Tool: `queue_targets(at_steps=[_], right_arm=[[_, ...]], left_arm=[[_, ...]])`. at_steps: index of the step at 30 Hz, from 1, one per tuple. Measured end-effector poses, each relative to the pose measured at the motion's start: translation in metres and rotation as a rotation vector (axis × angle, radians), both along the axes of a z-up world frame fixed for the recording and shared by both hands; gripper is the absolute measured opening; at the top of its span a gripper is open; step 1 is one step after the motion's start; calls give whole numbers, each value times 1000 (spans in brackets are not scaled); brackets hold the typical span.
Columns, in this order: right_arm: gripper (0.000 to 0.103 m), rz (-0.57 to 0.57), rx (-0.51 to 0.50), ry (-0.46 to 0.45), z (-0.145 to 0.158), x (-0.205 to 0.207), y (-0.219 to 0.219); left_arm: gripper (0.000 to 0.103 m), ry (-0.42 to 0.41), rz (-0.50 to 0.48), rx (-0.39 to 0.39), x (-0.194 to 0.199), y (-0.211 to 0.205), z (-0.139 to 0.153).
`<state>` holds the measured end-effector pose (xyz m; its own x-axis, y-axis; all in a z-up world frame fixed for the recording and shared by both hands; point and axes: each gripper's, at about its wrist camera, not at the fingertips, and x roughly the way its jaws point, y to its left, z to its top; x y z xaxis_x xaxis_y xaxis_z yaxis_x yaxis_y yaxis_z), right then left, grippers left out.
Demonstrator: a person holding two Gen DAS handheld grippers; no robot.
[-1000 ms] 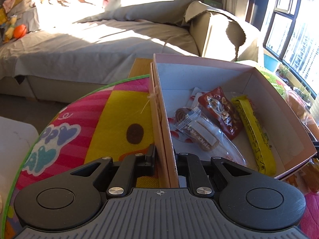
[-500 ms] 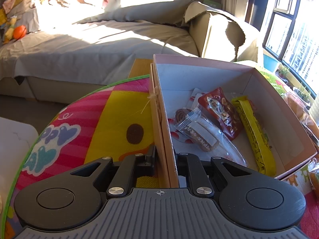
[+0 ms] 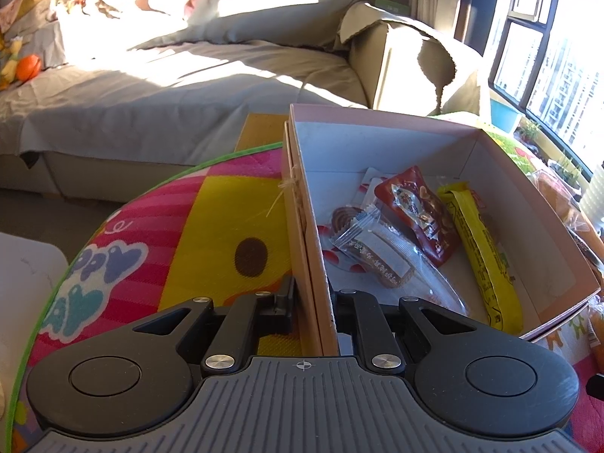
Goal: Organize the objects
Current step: 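Grasp the round bread packet with the right tool, then carry the bread packet into the pink box and open the right tool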
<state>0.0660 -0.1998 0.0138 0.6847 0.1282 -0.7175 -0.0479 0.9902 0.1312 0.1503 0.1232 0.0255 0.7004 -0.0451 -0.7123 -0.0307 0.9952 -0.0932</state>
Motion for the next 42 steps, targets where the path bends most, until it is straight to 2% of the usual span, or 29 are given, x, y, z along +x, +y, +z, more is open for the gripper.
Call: queue_targets(at_steps=[6,11,15,19,24,26,28,35,39,42], right_arm=[[103,2,-62,-59,-5,-3,8],[103,25,-44,-64,-3,-1,2],[103,45,-18,-56,1,2,-4],[102,55,-48,-69,4,3,-4],[86,58,-45,-46,9,7,-8],[67,64,-54,-15,8,9,-8],[60,75,-76,-4,11,6,-7],[57,120,-102,78,29,-15,-8],[57,131,-85,37,56,-29,-6],[57,141,-71,-52,90,-36,2]], left_arm=[[14,-1,-4,1,-1,-1,-1],[13,-29,-5,46,-4,-7,4],[13,-42,6,42,-7,-8,9],[13,-43,5,54,-9,-9,11],[12,-53,8,66,-10,-11,10],[11,-55,7,76,-9,-12,9],[11,-54,6,82,-8,-13,7],[12,-55,-7,74,-10,-12,5],[12,-59,-3,60,-12,-11,4],[12,-61,-2,49,-12,-10,3]])
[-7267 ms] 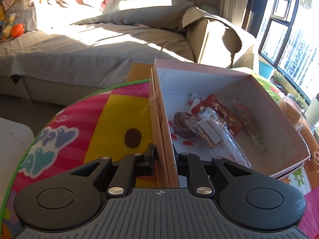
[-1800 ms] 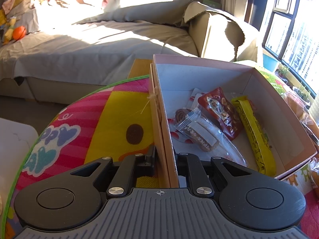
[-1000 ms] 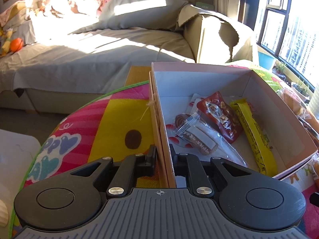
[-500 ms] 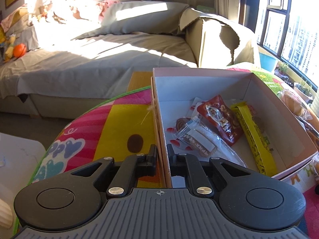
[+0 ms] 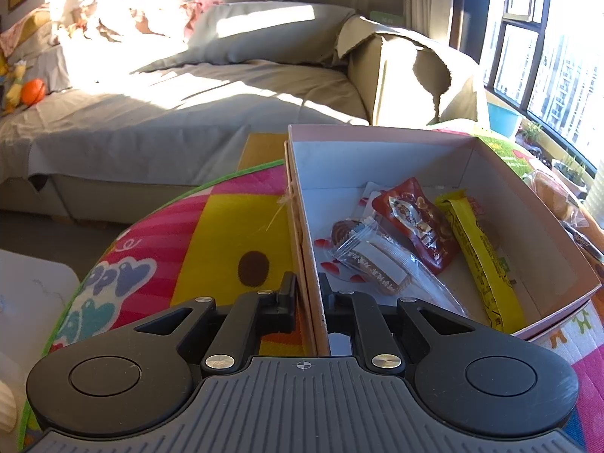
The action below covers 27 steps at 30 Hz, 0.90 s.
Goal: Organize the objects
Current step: 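Carry the bread packet into the pink box and open the right tool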
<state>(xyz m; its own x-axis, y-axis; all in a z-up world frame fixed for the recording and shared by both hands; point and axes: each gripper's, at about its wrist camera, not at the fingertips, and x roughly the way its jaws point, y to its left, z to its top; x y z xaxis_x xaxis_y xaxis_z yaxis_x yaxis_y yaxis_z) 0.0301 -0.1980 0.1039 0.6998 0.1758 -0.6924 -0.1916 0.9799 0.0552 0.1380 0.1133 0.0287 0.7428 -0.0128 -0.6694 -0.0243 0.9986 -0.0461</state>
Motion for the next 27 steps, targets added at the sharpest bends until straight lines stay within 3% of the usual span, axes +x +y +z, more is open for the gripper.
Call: queue_targets(at_steps=[7,11,18,25,27], right_arm=[[57,86,104,-315,104,5,34],[58,163,178,-408,132,25,60],[57,217,182,-273,99,94,119],[58,203,125,-217,65,142,161],[64,218,119,-192,58,151,167]], left_arm=[[13,-6,4,-18,-1,1,-1],[13,-8,2,-20,-2,0,-1],[13,-6,-1,-18,-2,2,-1],[13,-5,-4,-18,-3,2,-1],[13,-5,-3,-18,-3,2,-1]])
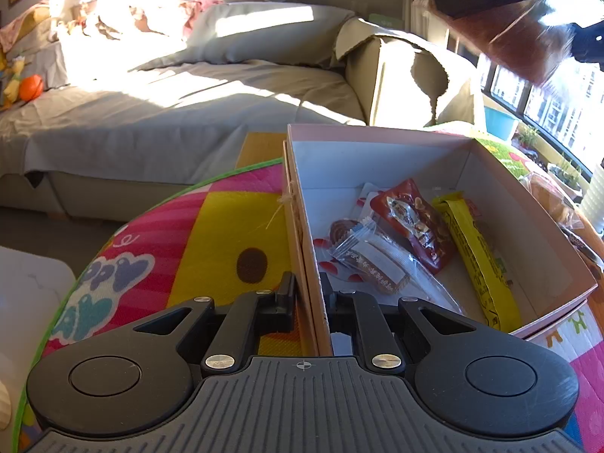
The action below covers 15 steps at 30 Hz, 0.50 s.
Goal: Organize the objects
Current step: 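Carry the bread packet into the pink box and open the right tool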
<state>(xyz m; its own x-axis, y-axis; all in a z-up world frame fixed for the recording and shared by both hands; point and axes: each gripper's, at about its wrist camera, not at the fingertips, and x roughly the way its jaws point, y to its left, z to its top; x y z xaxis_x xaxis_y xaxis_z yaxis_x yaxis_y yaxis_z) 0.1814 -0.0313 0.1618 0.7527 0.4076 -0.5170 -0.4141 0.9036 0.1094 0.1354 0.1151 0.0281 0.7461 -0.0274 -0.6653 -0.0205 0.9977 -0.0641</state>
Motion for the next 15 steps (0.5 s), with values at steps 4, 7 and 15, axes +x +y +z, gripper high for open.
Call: queue_targets(at_steps=[4,7,15], right_arm=[[72,-12,11,-1,-4,-8,-14],[77,-56,3,-19,-4,-17,-38],[84,-201,-87,-11,-35,-42,-106]], left_arm=[[14,2,1,-4,1,0,0],[14,4,3,-6,1,0,-1],[13,12,4,-7,4,1,-2]])
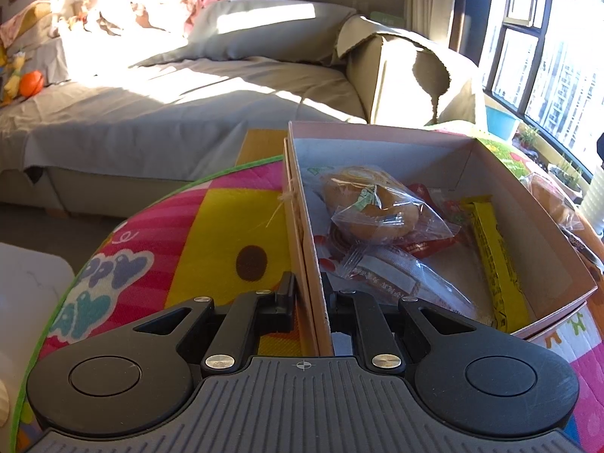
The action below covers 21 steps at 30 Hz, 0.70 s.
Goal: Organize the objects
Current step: 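Carry the bread packet into the pink box and open the right tool, then move the right tool back toward the remaining packets on the mat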
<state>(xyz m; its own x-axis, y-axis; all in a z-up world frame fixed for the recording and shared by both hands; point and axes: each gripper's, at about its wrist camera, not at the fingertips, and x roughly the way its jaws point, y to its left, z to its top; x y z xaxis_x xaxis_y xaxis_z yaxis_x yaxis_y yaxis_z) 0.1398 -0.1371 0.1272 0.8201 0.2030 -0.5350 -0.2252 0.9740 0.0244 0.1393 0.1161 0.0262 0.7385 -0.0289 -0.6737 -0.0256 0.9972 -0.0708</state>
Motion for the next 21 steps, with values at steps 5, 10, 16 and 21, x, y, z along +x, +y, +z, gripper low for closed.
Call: queue_targets(at_steps=[5,10,16,21], right_arm=[[86,-99,-38,61,-33,-13,-39],[86,-197,-38,152,-68,-18,-77],[86,-239,-16,194,-84,-14,-96],[86,-223,-21,192,-90,-7,-89]], left_arm=[[13,4,-1,6,0,-2,1],[13,2,1,15,0,-4,2],[13,2,4,28,0,-6,2],[12,5,4,28,0,-6,2]])
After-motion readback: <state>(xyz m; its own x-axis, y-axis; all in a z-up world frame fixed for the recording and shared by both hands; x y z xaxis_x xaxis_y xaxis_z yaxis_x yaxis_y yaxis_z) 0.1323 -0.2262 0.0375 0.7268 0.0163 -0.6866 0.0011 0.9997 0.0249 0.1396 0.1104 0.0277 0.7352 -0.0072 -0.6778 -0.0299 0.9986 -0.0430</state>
